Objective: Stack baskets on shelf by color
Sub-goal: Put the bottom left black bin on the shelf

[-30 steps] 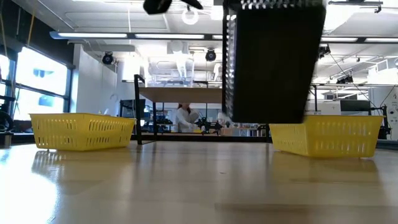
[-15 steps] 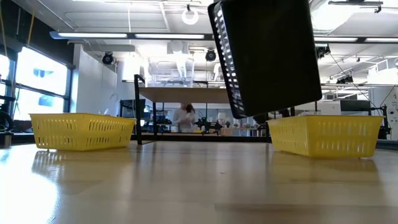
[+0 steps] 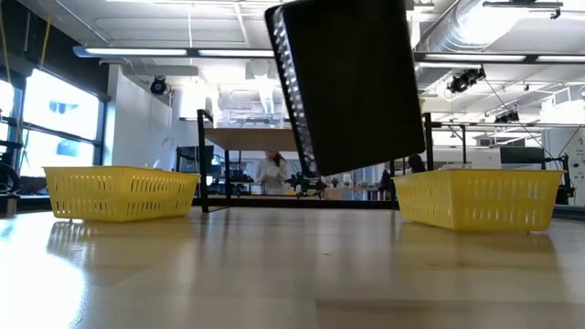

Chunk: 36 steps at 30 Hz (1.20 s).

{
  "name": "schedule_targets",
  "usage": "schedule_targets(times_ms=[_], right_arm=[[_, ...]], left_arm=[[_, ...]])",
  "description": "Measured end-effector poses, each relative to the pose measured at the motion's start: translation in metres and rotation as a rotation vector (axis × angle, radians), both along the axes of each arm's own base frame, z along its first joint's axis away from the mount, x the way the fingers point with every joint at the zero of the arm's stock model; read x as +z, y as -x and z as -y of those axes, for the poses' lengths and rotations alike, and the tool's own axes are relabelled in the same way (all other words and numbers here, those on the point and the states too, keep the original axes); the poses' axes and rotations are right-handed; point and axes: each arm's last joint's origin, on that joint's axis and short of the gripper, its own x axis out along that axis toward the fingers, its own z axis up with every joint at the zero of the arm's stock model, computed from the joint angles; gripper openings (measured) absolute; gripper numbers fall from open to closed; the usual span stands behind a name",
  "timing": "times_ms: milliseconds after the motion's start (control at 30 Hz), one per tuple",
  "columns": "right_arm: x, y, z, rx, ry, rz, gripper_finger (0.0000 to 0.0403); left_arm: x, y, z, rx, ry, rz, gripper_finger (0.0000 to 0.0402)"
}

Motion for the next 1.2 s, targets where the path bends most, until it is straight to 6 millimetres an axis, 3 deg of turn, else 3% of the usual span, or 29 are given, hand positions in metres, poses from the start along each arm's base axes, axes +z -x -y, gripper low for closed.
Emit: schedule_targets(times_ms=[300, 600, 1200], right_arm=[[-0.045, -0.020, -0.028, 0.056, 0.075, -0.065, 0.0000], [-0.068, -0.021, -0.051, 0.077, 0.050, -0.110, 0.0000], [-0.108, -0.031, -0.064, 0.087, -0.096, -0.264, 0.0000]], left_arm=[[0.000, 0.002, 0.002, -0.018, 0.046, -0.004, 0.0099], [-0.001, 0.002, 0.004, -0.023, 0.082, -0.003, 0.0099], [-0.001, 0.001, 0.016, -0.055, 0.116, 0.002, 0.0099]])
